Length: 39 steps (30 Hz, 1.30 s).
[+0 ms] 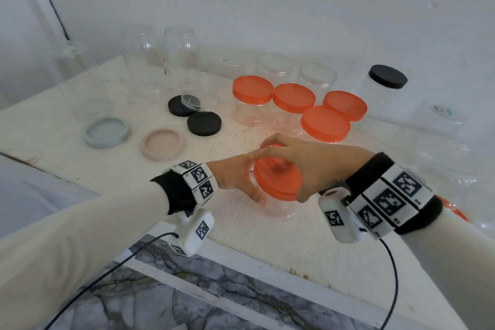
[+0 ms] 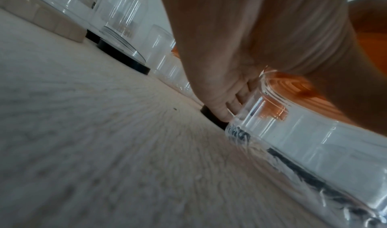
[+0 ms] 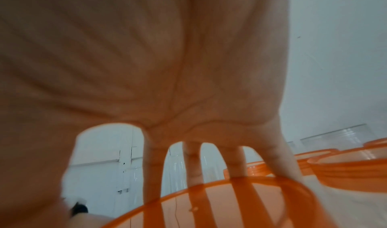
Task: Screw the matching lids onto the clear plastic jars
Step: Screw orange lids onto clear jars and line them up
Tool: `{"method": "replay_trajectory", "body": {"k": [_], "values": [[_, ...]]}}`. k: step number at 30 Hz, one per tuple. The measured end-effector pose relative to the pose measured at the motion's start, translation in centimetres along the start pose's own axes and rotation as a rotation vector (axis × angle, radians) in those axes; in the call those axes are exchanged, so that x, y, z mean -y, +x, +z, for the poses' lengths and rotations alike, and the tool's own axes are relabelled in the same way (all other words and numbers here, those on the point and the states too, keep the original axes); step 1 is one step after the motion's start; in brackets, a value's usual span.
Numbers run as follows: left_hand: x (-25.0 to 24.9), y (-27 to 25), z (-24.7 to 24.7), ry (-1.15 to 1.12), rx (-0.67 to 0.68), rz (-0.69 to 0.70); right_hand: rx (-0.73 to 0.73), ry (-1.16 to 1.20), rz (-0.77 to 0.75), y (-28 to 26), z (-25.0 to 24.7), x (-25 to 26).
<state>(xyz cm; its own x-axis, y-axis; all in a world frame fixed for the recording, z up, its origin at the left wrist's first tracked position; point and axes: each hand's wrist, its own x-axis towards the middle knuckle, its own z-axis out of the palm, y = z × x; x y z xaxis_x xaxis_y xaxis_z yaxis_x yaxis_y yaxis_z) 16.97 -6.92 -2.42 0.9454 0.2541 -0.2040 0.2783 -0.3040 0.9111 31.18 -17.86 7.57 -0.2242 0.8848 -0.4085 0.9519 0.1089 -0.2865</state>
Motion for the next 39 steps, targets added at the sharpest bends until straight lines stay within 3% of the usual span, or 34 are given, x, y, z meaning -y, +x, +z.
{"method": "replay_trajectory", "body": {"k": [10, 19, 23, 27, 29, 35, 39], "values": [[0.1, -0.1, -0.1, 0.006, -0.019, 0.008, 0.008, 0.04, -0.006, 0.0, -0.2, 0.1], [0.1, 0.0, 0.1, -0.035, -0.037, 0.045, -0.198, -0.247, 0.304, 0.4, 1.0, 1.6], [0.0, -0.1, 0.2, -0.033, -0.039, 0.038, -0.13, -0.274, 0.325, 0.2, 0.9, 1.3], [0.0, -0.1, 0.2, -0.044, -0.054, 0.042, 0.054, -0.112, 0.113, -0.4, -0.5, 0.7], [0.2, -0.1, 0.3, -0.046, -0.047, 0.053, 0.071, -0.072, 0.077, -0.3, -0.6, 0.5], [0.1, 0.1, 0.1, -0.025, -0.043, 0.015, -0.154, -0.334, 0.324, 0.3, 0.7, 1.8], [0.0, 0.0, 0.2, -0.041, -0.052, 0.006, -0.046, -0.229, 0.284, 0.0, 0.4, 1.2]]}}
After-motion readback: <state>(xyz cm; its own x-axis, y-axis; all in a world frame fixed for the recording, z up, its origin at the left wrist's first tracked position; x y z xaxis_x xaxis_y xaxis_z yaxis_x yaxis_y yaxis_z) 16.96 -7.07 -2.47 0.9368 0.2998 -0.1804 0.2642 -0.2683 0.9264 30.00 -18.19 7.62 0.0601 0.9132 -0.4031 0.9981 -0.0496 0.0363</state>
